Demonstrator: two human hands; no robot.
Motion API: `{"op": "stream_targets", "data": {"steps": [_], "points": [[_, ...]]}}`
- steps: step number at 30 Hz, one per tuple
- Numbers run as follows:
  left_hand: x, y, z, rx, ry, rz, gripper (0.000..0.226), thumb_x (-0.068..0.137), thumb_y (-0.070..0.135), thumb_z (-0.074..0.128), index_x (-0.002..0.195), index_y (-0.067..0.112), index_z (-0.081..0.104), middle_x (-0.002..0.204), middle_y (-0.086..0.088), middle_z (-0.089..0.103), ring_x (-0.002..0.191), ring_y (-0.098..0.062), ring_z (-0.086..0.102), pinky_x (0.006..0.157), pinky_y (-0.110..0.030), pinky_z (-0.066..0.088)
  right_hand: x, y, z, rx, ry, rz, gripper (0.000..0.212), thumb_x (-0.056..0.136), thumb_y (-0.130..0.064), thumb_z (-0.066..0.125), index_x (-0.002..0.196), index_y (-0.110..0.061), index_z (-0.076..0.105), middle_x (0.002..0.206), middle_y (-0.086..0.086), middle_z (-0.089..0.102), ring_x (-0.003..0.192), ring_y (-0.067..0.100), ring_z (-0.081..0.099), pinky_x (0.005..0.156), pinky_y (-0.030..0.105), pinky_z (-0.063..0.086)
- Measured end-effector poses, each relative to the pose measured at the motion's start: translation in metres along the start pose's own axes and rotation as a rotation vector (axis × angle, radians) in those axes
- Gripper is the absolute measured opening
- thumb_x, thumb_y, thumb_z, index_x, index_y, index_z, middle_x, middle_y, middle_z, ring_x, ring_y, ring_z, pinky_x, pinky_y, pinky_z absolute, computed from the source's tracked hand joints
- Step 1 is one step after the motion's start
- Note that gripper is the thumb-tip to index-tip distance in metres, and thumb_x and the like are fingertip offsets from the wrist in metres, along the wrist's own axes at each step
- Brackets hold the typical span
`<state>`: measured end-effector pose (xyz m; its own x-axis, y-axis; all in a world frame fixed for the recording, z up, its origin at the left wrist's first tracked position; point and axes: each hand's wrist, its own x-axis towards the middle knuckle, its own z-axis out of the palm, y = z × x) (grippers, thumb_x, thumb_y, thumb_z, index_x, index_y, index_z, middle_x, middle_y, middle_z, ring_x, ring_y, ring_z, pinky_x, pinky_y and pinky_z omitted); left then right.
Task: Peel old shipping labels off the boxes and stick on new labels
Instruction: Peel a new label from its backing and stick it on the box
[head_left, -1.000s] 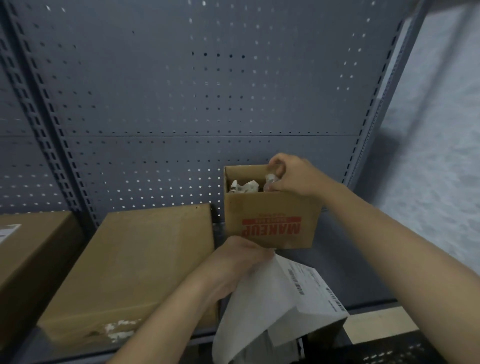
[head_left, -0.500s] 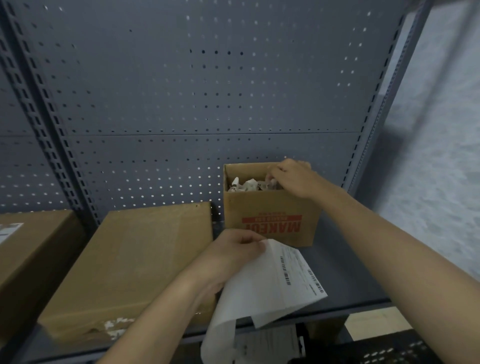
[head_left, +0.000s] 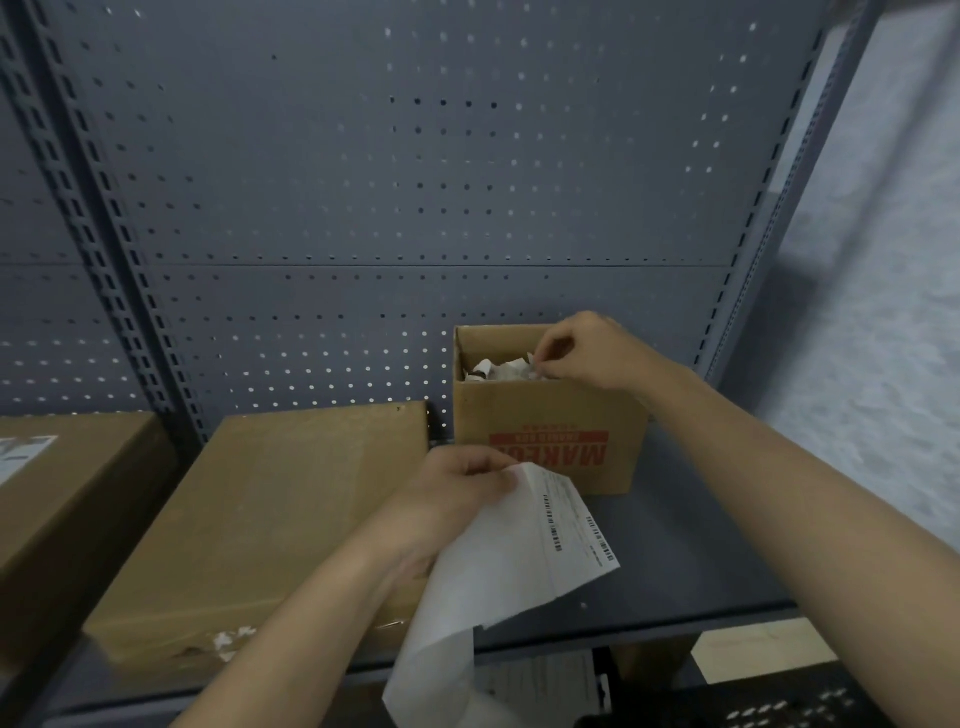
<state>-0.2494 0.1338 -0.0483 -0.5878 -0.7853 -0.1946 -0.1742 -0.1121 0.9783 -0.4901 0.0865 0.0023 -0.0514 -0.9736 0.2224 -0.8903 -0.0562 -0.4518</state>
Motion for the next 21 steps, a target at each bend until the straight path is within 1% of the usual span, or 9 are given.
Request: {"op": "stream_targets", "data": {"steps": [3,5,8,10,12,14,16,19,21], "points": [[-0.001,0.001,-0.001,-0.017,-0.01,-0.013,0.016,0.096,0.012,0.06,0.097,0.007,0.075,0.099,-0.011,0.075,0.095,-0.028,0.071,0.086,-0.042,0.059,0.0,0.001,0.001,0.057,0.037,0.059,0.028,0.08,-0.025,0.08,0.104,-0.03,0.066,0.087,-0.013,0.072,0.087,0.001,0.065,0.073,0.021,0.049],[-0.001,0.001,-0.002,-0.011,-0.018,-0.016,0.016,0.097,0.013,0.059,0.097,0.008,0.075,0.098,-0.01,0.075,0.093,-0.026,0.072,0.084,-0.041,0.06,0.0,0.001,0.003,0.068,0.059,0.082,0.035,0.078,-0.025,0.082,0.108,-0.029,0.065,0.085,-0.012,0.074,0.087,0.001,0.067,0.077,0.023,0.051],[-0.001,0.0,-0.002,0.004,-0.029,-0.014,0.016,0.097,0.014,0.059,0.097,0.01,0.075,0.098,-0.008,0.076,0.095,-0.027,0.072,0.087,-0.043,0.059,0.001,0.002,0.003,0.05,0.08,0.099,0.033,0.075,-0.03,0.085,0.105,-0.027,0.069,0.085,-0.013,0.074,0.086,0.0,0.067,0.084,0.028,0.054],[-0.001,0.0,-0.003,0.008,-0.03,-0.014,0.016,0.097,0.014,0.059,0.096,0.01,0.075,0.098,-0.008,0.075,0.096,-0.028,0.071,0.089,-0.046,0.058,-0.001,0.0,0.001,0.101,0.092,0.102,0.034,0.074,-0.038,0.085,0.102,-0.025,0.071,0.089,-0.012,0.073,0.085,0.002,0.068,0.08,0.025,0.054],[0.0,-0.001,-0.002,0.005,-0.032,-0.012,0.017,0.096,0.015,0.06,0.095,0.011,0.076,0.098,-0.008,0.076,0.097,-0.029,0.071,0.091,-0.049,0.057,-0.003,0.0,0.001,0.129,0.135,0.081,0.023,0.081,-0.038,0.079,0.098,-0.024,0.072,0.089,-0.01,0.072,0.081,-0.002,0.065,0.074,0.019,0.052],[0.001,-0.002,-0.003,0.003,-0.028,-0.011,0.016,0.096,0.015,0.061,0.093,0.013,0.077,0.098,-0.009,0.075,0.098,-0.03,0.071,0.092,-0.051,0.055,-0.005,0.0,0.0,0.082,0.175,0.049,0.01,0.094,-0.03,0.065,0.089,-0.025,0.072,0.088,-0.002,0.074,0.07,0.002,0.063,0.069,0.025,0.054],[0.003,-0.002,-0.003,0.009,-0.03,-0.005,0.017,0.096,0.016,0.062,0.092,0.015,0.078,0.1,-0.009,0.075,0.1,-0.031,0.07,0.094,-0.053,0.054,-0.005,0.001,0.0,0.017,0.201,0.044,0.02,0.099,-0.02,0.056,0.086,-0.024,0.072,0.092,0.005,0.075,0.069,0.015,0.065,0.075,0.036,0.057],[0.004,-0.001,-0.002,0.011,-0.033,0.008,0.016,0.095,0.017,0.062,0.093,0.015,0.078,0.102,-0.008,0.075,0.101,-0.03,0.07,0.095,-0.054,0.054,-0.008,0.003,-0.003,-0.017,0.223,0.029,0.015,0.095,-0.01,0.062,0.1,-0.015,0.075,0.104,0.003,0.073,0.091,0.013,0.068,0.087,0.029,0.055],[0.005,-0.001,-0.002,0.013,-0.035,0.013,0.016,0.095,0.018,0.062,0.093,0.015,0.078,0.103,-0.008,0.074,0.102,-0.03,0.069,0.095,-0.054,0.053,-0.01,0.004,-0.004,-0.044,0.212,0.026,0.023,0.091,0.001,0.06,0.103,-0.012,0.075,0.105,0.003,0.073,0.097,0.012,0.067,0.09,0.026,0.054]]}}
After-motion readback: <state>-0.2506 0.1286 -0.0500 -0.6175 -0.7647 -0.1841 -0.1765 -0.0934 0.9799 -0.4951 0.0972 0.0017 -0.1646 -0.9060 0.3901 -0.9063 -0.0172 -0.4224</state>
